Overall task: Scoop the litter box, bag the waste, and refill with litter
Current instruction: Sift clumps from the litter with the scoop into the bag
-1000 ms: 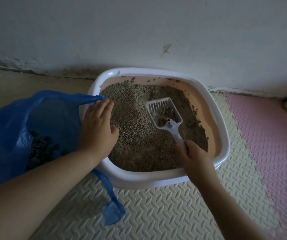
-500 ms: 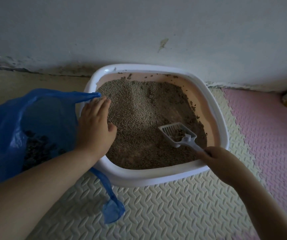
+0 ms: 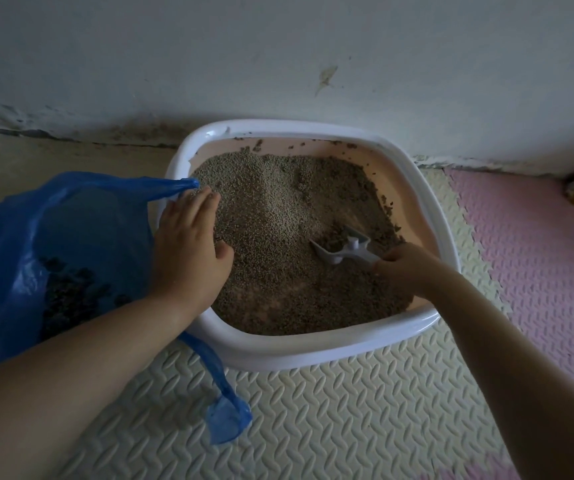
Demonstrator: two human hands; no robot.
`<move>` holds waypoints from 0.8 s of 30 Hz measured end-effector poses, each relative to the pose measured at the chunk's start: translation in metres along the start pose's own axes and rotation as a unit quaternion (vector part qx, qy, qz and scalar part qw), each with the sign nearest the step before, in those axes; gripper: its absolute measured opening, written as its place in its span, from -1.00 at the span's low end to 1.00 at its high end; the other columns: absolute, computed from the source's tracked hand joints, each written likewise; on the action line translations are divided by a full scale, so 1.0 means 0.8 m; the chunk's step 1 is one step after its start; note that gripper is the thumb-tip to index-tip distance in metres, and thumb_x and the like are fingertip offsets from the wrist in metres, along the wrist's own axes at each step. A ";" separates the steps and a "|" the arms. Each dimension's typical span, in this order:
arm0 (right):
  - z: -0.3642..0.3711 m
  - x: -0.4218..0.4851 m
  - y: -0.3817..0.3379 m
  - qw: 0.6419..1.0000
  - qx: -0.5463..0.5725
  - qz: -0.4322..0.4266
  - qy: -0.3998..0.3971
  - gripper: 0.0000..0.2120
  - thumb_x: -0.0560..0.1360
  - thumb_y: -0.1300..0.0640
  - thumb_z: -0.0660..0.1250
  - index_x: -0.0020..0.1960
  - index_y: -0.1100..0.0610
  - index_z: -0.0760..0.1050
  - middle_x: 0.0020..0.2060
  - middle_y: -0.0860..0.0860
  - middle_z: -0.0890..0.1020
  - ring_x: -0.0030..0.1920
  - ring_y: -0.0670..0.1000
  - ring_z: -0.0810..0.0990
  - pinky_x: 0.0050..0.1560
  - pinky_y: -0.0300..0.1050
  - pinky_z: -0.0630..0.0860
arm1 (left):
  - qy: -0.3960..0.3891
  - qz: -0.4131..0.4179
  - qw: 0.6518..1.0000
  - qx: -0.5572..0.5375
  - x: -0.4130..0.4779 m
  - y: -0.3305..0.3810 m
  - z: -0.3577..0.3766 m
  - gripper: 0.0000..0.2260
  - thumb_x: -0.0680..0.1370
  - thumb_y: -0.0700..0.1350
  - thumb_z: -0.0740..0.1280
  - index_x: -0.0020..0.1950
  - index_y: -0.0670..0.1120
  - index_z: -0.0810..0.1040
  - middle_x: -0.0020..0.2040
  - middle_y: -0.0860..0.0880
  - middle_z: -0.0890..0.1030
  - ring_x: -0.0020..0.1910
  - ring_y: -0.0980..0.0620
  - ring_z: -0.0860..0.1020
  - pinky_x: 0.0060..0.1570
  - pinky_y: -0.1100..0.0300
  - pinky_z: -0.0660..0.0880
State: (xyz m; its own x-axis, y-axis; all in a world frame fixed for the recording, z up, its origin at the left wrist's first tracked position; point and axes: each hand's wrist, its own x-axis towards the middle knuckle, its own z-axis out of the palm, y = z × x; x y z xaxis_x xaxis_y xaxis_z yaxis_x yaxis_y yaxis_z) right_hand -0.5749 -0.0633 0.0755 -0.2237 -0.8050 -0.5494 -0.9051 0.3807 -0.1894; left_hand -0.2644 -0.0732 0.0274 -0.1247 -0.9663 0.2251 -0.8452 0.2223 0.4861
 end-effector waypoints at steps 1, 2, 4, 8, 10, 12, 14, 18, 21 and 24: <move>0.001 0.004 -0.004 1.000 0.004 -0.007 0.008 -0.66 0.54 -0.02 0.23 -0.16 0.24 0.59 -0.42 0.06 0.51 -0.40 0.02 0.44 -0.30 -0.09 0.40 | 0.002 -0.002 1.000 -0.003 -0.001 0.001 0.000 -0.45 0.45 -0.24 0.33 0.44 -0.22 0.33 0.44 -0.15 0.34 0.46 -0.11 0.19 0.47 -0.01 0.03; 0.004 0.008 -0.008 1.000 0.008 -0.011 0.017 -0.65 0.54 -0.03 0.23 -0.16 0.23 0.59 -0.43 0.05 0.49 -0.42 0.01 0.42 -0.32 -0.11 0.37 | 0.004 -0.004 1.000 -0.007 -0.001 0.002 -0.001 -0.45 0.45 -0.24 0.33 0.44 -0.22 0.33 0.44 -0.15 0.35 0.46 -0.11 0.19 0.47 0.00 0.02; 0.013 0.015 -0.021 0.999 0.015 -0.017 0.038 -0.66 0.56 -0.02 0.20 -0.20 0.21 0.56 -0.46 0.01 0.45 -0.47 -0.03 0.37 -0.39 -0.18 0.32 | 0.005 -0.007 1.000 -0.009 -0.002 0.003 -0.002 -0.45 0.46 -0.24 0.33 0.44 -0.21 0.32 0.45 -0.15 0.34 0.46 -0.10 0.18 0.47 0.02 0.00; 0.033 0.036 -0.067 0.997 0.020 -0.022 0.076 -0.64 0.58 -0.03 0.14 -0.28 0.15 0.44 -0.46 -0.01 0.43 -0.49 -0.04 0.36 -0.47 -0.24 0.28 | 0.000 -0.009 1.000 -0.009 -0.002 0.003 -0.002 -0.45 0.48 -0.22 0.31 0.46 -0.20 0.30 0.47 -0.12 0.31 0.48 -0.07 0.14 0.46 0.08 -0.05; 0.039 0.050 -0.088 0.994 0.037 -0.017 0.105 -0.60 0.60 -0.07 0.09 -0.26 0.17 0.46 -0.45 0.00 0.45 -0.48 -0.01 0.40 -0.47 -0.22 0.29 | 0.001 -0.015 1.000 -0.010 -0.002 0.003 -0.002 -0.45 0.48 -0.21 0.30 0.47 -0.18 0.28 0.49 -0.11 0.29 0.48 -0.04 0.11 0.46 0.10 -0.07; 0.044 0.066 -0.109 0.993 0.029 -0.004 0.111 -0.64 0.62 -0.01 0.07 -0.10 0.19 0.52 -0.41 0.01 0.44 -0.43 0.02 0.43 -0.45 -0.15 0.31 | -0.001 -0.021 1.000 -0.013 -0.002 0.004 -0.002 -0.45 0.49 -0.21 0.29 0.48 -0.17 0.27 0.50 -0.09 0.27 0.49 -0.03 0.10 0.46 0.10 -0.07; 0.051 0.079 -0.123 0.994 -0.032 -0.005 0.105 -0.73 0.61 0.15 0.06 0.18 0.17 0.47 -0.37 0.03 0.43 -0.39 0.04 0.45 -0.46 -0.11 0.32 | -0.009 -0.026 0.999 -0.016 -0.001 0.004 -0.002 -0.44 0.49 -0.21 0.28 0.49 -0.16 0.26 0.50 -0.09 0.26 0.50 -0.03 0.09 0.48 0.07 -0.05; 0.063 0.078 -0.114 0.991 -0.041 -0.019 0.127 -0.64 0.60 0.28 0.06 0.38 0.14 0.31 -0.04 0.14 0.49 -0.21 0.12 0.55 -0.37 -0.02 0.51 | -0.016 -0.022 1.000 -0.012 0.000 0.002 -0.002 -0.45 0.49 -0.21 0.28 0.49 -0.16 0.27 0.49 -0.09 0.27 0.50 -0.05 0.12 0.50 0.03 -0.02; 0.063 0.073 -0.093 0.990 -0.037 -0.029 0.134 -0.75 0.65 0.14 0.05 0.25 0.18 0.39 -0.04 0.13 0.49 -0.11 0.17 0.54 -0.20 0.04 0.54 | -0.014 -0.019 1.000 -0.012 0.000 0.002 -0.001 -0.45 0.48 -0.23 0.30 0.47 -0.18 0.29 0.48 -0.11 0.31 0.49 -0.08 0.16 0.49 -0.03 0.05; 0.064 0.071 -0.079 0.986 0.021 -0.031 0.165 -0.68 0.65 -0.02 0.04 0.08 0.23 0.38 -0.25 0.03 0.44 -0.31 0.09 0.47 -0.37 -0.07 0.35 | -0.016 -0.015 1.000 -0.008 0.000 0.002 -0.001 -0.45 0.47 -0.22 0.30 0.47 -0.18 0.30 0.47 -0.11 0.31 0.49 -0.08 0.16 0.49 -0.01 0.03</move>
State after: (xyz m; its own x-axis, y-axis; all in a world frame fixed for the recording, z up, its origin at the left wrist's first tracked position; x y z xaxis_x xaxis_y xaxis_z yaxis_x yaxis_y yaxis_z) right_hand -0.5116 -0.1098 0.0143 -0.2796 -0.9290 -0.2424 -0.9064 0.3387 -0.2524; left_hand -0.2650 -0.0727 0.0289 -0.1161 -0.9763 0.1825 -0.8406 0.1944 0.5055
